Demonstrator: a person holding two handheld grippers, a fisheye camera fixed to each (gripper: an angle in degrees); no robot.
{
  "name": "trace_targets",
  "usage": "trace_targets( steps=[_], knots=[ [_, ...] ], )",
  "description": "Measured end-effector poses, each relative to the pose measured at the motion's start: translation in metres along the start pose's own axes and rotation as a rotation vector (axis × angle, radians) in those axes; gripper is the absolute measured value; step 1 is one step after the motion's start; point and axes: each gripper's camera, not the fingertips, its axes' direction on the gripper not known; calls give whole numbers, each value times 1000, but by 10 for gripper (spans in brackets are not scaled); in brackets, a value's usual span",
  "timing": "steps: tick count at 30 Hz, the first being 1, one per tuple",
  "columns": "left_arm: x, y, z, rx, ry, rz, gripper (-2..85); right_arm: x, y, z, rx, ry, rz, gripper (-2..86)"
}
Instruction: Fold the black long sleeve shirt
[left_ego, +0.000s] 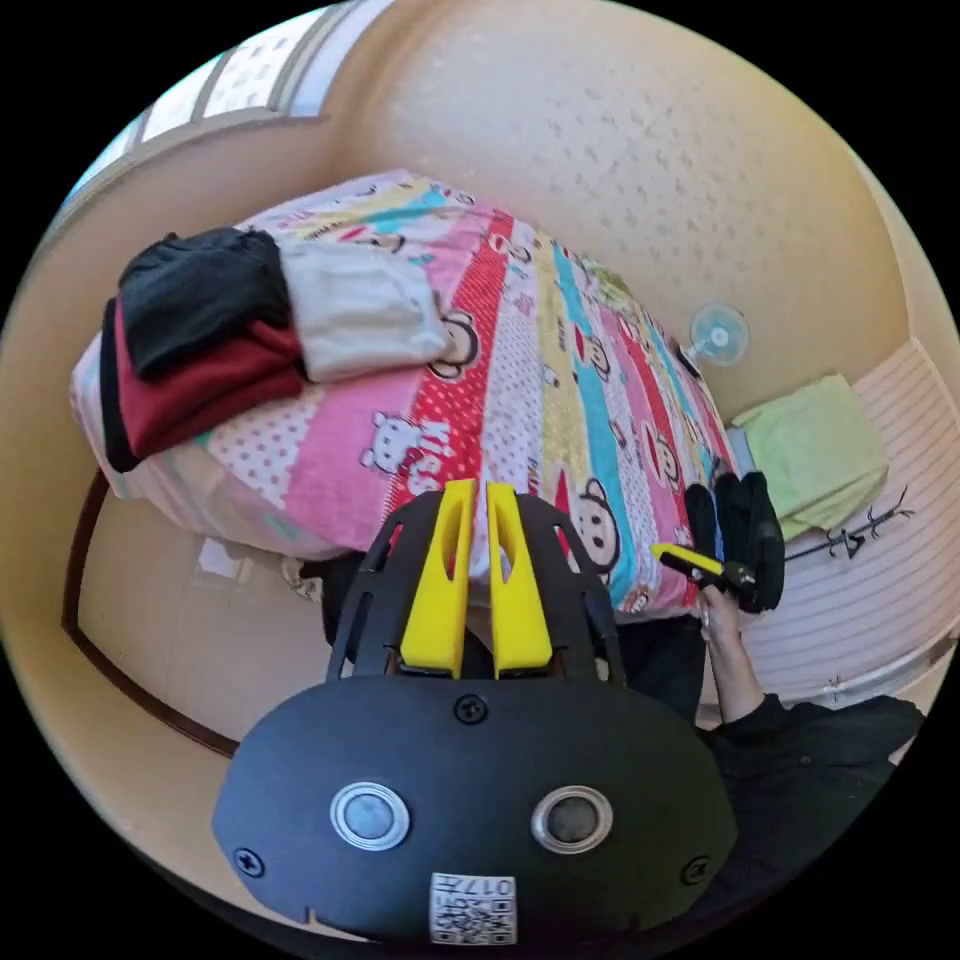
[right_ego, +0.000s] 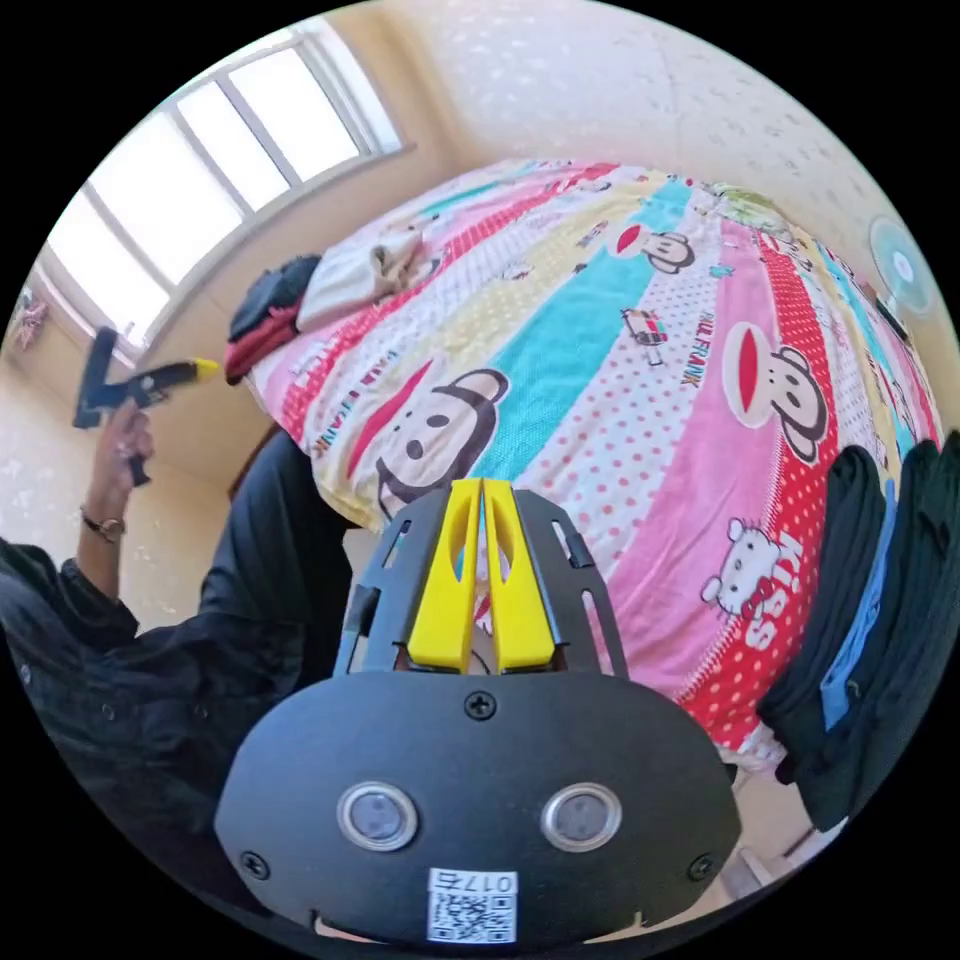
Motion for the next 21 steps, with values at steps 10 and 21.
trace_targets(
  steps=[10, 21],
  knots=[
    [-114, -161, -20, 260, -186, -144, 124, -37, -7, 136, -184, 176, -12, 4],
    [-122, -207, 49, 233, -295, -328, 32, -36, 20, 145, -137, 251, -4, 5]
  ],
)
